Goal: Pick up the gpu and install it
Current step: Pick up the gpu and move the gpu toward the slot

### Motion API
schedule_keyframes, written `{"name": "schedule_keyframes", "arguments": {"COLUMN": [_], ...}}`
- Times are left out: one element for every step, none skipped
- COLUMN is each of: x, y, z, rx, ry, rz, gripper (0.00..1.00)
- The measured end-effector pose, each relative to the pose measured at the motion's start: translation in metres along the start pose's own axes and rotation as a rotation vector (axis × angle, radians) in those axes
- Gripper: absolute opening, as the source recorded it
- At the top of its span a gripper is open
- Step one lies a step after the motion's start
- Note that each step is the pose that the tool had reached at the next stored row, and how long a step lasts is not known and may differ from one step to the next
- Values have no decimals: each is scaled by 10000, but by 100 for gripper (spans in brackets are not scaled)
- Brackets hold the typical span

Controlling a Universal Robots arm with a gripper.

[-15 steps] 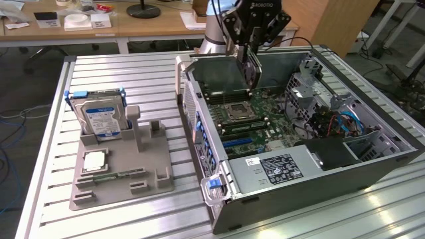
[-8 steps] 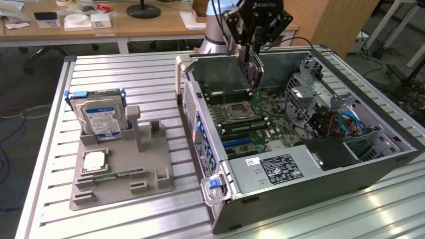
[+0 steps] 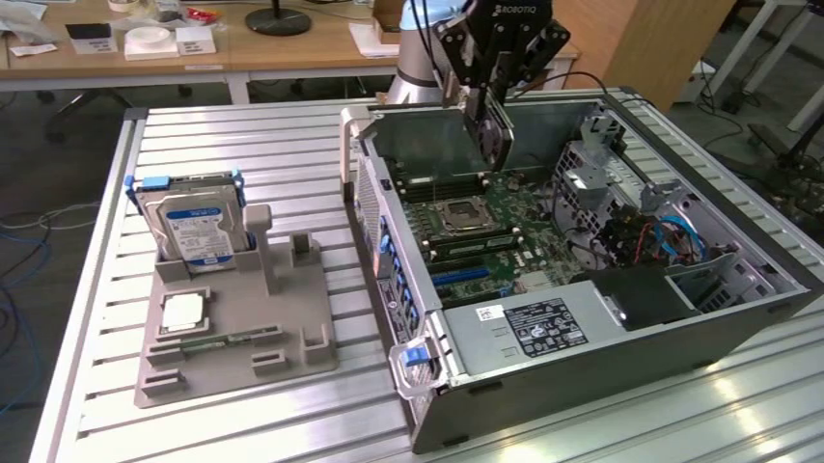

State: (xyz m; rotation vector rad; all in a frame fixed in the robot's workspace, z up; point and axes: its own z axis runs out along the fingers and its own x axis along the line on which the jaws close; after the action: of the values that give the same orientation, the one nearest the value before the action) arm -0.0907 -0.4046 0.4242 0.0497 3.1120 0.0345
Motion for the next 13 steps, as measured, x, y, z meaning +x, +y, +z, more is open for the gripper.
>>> {"name": "schedule_keyframes", "arguments": {"x": [0, -2, -10, -20, -31, -45, -64, -83, -104, -124, -143, -161, -179], "y": [0, 0, 1, 1, 2, 2, 4, 4, 5, 6, 7, 8, 9], "z": [0, 0, 1, 1, 2, 2, 2, 3, 4, 4, 5, 5, 6], "rx": [0, -1, 0, 0, -1, 0, 0, 0, 0, 0, 0, 0, 0], "ry": [0, 0, 0, 0, 0, 0, 0, 0, 0, 0, 0, 0, 0], "rz": [0, -1, -3, -1, 0, 1, 0, 0, 0, -1, 0, -1, 0], "gripper": [27, 27, 27, 27, 27, 27, 27, 27, 27, 27, 27, 27, 27]}}
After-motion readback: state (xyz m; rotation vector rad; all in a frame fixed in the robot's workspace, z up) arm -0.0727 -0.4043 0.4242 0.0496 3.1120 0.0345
